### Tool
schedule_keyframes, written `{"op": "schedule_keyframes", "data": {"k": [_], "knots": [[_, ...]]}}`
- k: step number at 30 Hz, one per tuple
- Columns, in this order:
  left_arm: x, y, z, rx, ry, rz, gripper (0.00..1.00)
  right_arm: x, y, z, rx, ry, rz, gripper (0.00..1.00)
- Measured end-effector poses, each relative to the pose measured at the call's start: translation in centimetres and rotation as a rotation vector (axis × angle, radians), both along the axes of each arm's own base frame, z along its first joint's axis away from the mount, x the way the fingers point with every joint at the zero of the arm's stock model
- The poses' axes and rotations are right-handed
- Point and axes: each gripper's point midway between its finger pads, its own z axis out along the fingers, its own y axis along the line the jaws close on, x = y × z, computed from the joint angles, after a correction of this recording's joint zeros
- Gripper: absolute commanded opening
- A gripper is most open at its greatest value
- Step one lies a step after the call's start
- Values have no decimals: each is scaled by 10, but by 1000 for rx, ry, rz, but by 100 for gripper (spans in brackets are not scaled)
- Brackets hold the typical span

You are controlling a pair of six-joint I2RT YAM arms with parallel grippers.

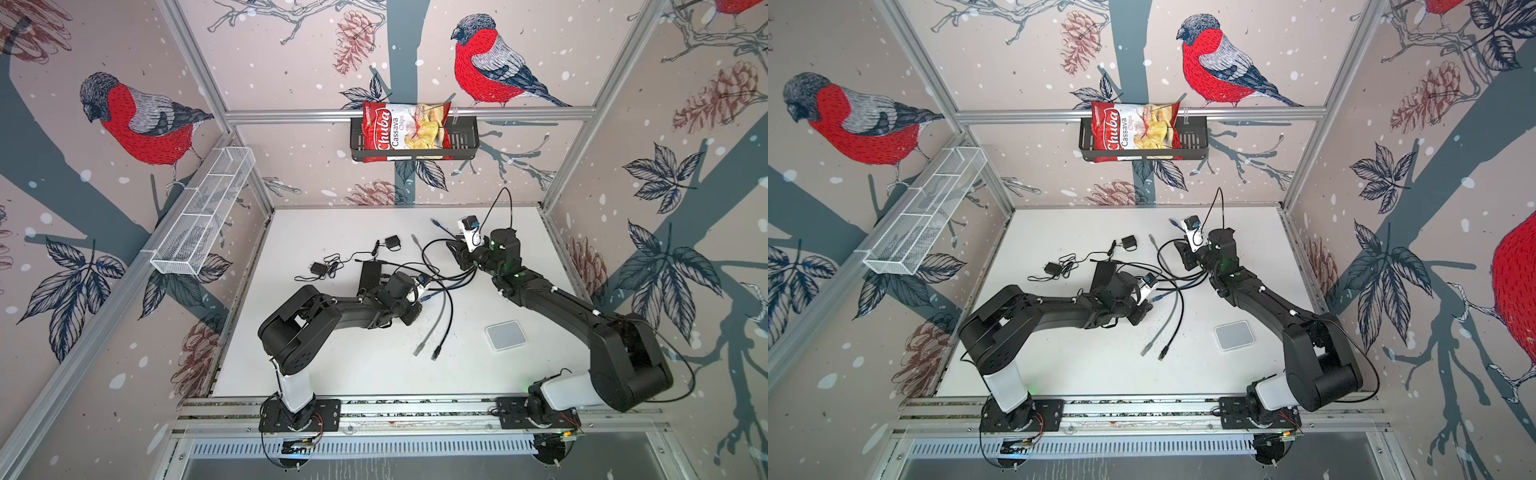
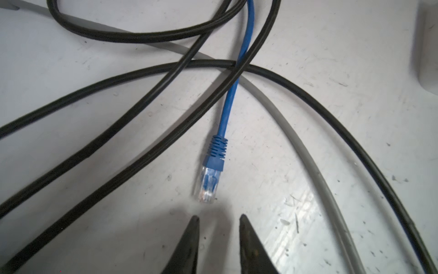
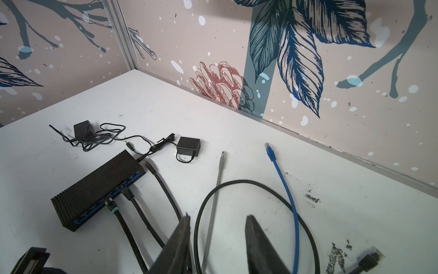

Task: Insert the plug into the switch port
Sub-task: 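Lower the left gripper and close it on the blue cable plug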

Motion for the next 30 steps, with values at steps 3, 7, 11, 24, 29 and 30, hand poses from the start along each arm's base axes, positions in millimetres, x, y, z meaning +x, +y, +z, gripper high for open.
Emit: {"op": "schedule_keyframes", "data": {"k": [3,7,11,24,29,30], "knots": [[2,-3,1,-5,-6,-4,45,1,0,-2,-1,3,1,40],[9,-12,0,-7,-11,-18,45,0,1,-2,1,3,8,40],[14,-20,-3,-9,-4,-30,43,-1,1,-4,-5,6,13,41],[22,-27,-10,0,-18,-47,14,-2,-1,-8,-37,-8,20,41],[22,-29,-9,-6,-23,-51,0,0,-2,-7,-37,-11,17,41],[22,-29,-9,-9,-26,-51,0,0,-2,-7,-37,-12,17,41]]}}
